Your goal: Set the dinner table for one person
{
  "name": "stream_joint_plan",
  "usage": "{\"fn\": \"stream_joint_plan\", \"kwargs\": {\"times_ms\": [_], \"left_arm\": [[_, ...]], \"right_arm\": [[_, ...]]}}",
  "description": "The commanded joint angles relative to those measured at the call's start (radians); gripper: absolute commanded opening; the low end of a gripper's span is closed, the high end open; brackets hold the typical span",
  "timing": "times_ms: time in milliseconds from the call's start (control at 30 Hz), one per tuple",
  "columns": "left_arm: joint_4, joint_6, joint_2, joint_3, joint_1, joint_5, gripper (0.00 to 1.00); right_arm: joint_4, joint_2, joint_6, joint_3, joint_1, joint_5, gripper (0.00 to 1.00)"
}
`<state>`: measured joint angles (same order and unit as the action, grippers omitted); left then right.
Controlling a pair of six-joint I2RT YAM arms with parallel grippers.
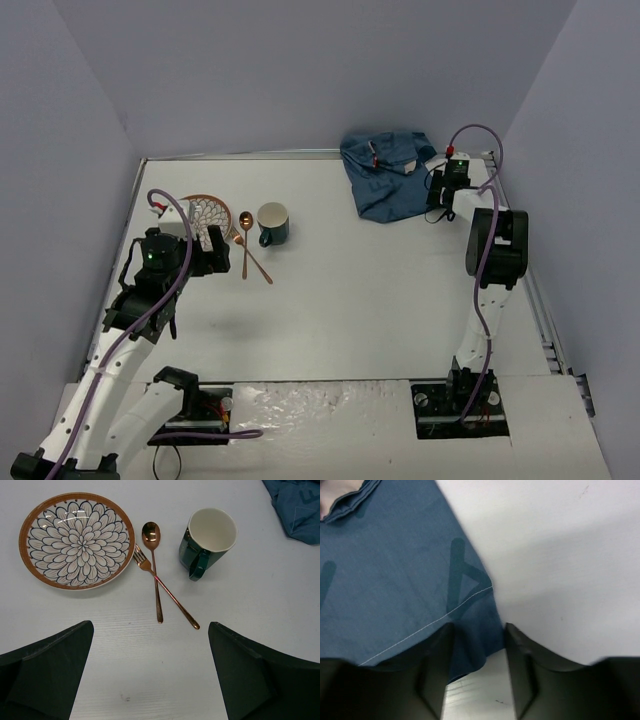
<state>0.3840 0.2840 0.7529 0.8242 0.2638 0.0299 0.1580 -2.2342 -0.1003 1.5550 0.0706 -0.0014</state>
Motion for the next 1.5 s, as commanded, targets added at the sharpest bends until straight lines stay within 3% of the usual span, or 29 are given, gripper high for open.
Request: {"fn": "stream_joint_plan", "kwargs": {"times_ms": [0,100,333,500,633,733,867,1100,1267,1467], "left_arm": [[-0.062,-0.014,-0.009,0.026,0.003,0.008,0.97],[-0.063,-0.014,-0.009,0.024,0.003,0.006,0.97],[-0.071,0.005,0.010,0.033,0.005,-0.015,0.97],[-0.008,0.056,0.052,0.134,0.006,-0.073,0.97],[0.043,0.081,0.088,0.206,0.008,-0.123,0.97],[0.098,0.081,0.120,0.253,0.015,-0.146,0.97],[0.139,0.100,0.172,0.302,0.030,-0.192,0.97],[0.134,0.165,0.259,0.319,0.142,-0.241,0.97],[0.111,0.167,0.321,0.350,0.249,-0.192,0.97],[0.032,0.145,0.533,0.468,0.305,-0.207,0.97]], "right_arm": [[-0.118,-0.035,-0.018,0.035,-0.011,-0.045,0.19],[-0.143,-0.033,-0.013,0.074,-0.014,-0.060,0.00],[-0.229,0.126,0.022,0.206,-0.094,-0.004,0.00],[-0.325,0.269,0.033,0.456,-0.190,0.049,0.00],[-0.339,0.410,0.013,0.457,-0.232,0.071,0.00],[-0.328,0.554,-0.015,0.329,-0.238,0.114,0.00],[-0.276,0.852,-0.107,0.004,-0.237,0.202,0.00],[-0.342,1.185,-0.307,-0.576,-0.230,0.223,0.00],[-0.495,1.462,-0.467,-0.817,-0.232,0.145,0.00],[-0.656,1.703,-0.685,-0.887,-0.238,0.116,0.00]]}}
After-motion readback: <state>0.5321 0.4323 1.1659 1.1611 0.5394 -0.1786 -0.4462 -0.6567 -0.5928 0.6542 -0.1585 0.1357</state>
